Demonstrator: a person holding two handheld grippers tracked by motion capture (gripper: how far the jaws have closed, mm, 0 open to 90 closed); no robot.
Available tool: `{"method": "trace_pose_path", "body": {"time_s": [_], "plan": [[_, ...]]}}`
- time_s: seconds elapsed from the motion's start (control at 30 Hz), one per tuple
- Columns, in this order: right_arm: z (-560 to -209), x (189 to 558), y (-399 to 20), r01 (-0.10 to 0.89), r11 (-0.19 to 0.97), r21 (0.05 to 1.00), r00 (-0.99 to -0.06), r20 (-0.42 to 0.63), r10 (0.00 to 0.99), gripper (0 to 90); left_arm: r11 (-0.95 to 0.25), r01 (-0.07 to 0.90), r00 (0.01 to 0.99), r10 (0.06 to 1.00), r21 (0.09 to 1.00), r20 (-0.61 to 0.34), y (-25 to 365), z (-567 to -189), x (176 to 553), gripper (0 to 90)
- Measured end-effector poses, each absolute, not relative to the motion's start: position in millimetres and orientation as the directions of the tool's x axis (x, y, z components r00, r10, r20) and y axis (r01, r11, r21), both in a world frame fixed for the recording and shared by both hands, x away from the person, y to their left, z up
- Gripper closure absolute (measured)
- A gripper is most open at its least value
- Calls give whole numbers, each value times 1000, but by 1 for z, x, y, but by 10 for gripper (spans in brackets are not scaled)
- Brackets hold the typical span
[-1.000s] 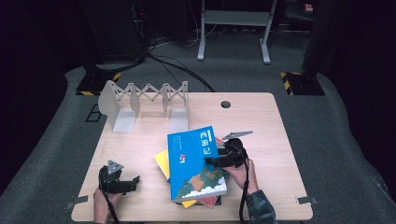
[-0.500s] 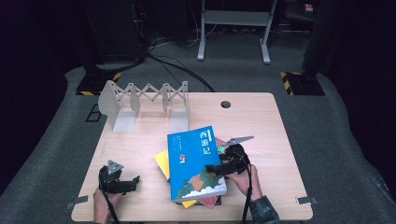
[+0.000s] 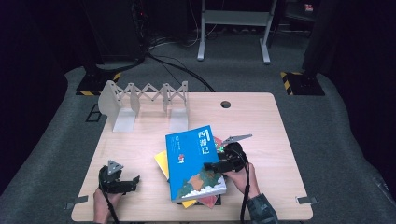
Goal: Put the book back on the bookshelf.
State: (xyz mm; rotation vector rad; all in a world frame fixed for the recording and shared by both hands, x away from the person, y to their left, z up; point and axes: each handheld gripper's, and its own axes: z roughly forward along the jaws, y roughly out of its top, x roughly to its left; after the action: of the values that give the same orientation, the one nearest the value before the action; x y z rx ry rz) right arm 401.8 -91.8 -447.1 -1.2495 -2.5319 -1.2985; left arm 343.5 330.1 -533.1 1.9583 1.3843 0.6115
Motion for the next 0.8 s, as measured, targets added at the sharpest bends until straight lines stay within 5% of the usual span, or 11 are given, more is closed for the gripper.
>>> {"method": "trace_pose_path", "body": {"time_s": [0.6,0.8], "plan": [[-443,392,-95,623,372,688,-701,280,656,121,-215,685,300,954,696,0,330,-527,354,28],[-440,377,-103,608,378,698,-714,273,645,119,-142,684,324,938,715,-124,331,-506,363,11]]}}
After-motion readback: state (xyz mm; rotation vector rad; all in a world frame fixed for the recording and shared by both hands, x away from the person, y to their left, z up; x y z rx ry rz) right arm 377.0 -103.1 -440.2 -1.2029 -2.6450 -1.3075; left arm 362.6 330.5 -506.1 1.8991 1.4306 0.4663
